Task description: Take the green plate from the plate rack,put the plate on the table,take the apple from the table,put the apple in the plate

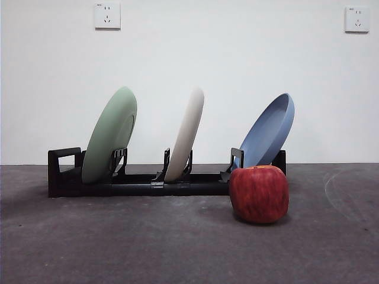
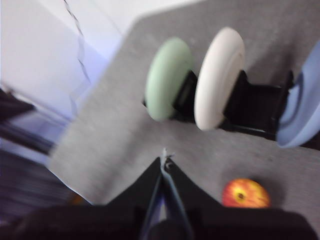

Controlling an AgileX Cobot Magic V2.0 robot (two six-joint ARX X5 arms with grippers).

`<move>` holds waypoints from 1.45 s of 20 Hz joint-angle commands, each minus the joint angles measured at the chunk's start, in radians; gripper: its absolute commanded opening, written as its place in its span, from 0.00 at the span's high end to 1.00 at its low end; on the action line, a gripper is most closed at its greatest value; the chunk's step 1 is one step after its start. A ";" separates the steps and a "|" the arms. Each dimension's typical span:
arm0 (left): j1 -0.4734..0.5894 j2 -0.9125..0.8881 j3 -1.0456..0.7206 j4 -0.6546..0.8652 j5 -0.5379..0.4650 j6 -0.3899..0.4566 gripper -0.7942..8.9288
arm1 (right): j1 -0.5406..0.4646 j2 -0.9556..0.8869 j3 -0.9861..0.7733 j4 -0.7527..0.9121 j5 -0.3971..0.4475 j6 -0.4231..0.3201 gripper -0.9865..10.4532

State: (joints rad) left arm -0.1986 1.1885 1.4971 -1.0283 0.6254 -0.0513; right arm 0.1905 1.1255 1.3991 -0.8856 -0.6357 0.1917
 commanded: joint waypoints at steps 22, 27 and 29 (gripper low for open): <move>-0.065 0.452 0.003 0.477 -0.359 -0.061 0.34 | 0.184 0.136 0.104 0.026 0.296 -0.079 0.42; -0.065 0.521 0.003 0.500 -0.365 -0.061 0.34 | 0.184 0.136 0.104 0.027 0.298 -0.080 0.42; -0.065 0.541 0.003 0.503 -0.365 -0.061 0.34 | 0.184 0.136 0.104 0.028 0.314 -0.080 0.42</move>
State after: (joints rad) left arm -0.2611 1.7203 1.4998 -0.5354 0.2619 -0.1062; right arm 0.3729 1.2583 1.4998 -0.8661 -0.3256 0.1165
